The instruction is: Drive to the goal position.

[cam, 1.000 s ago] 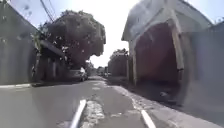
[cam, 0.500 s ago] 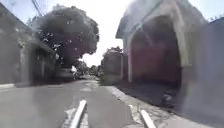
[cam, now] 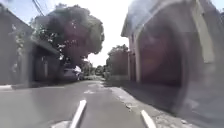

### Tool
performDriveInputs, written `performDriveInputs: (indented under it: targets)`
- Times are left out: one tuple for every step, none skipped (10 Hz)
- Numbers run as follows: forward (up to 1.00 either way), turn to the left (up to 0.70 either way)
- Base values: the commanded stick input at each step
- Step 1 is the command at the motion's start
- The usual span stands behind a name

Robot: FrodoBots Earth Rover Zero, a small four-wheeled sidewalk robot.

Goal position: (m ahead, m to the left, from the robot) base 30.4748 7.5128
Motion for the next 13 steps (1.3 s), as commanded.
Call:
performDriveInputs:
  targets:
    - [1.00,0.00]
    - [1.00,0.00]
    - [1.00,0.00]
    - [1.00,0.00]
    - [1.00,0.00]
    - [1.00,0.00]
    - [1.00,0.00]
    - [1.00,0.00]
    - [1.00,0.00]
    - [1.00,0.00]
    - [1.00,0.00]
    - [1.00,0.00]
    - [1.00,0.00]
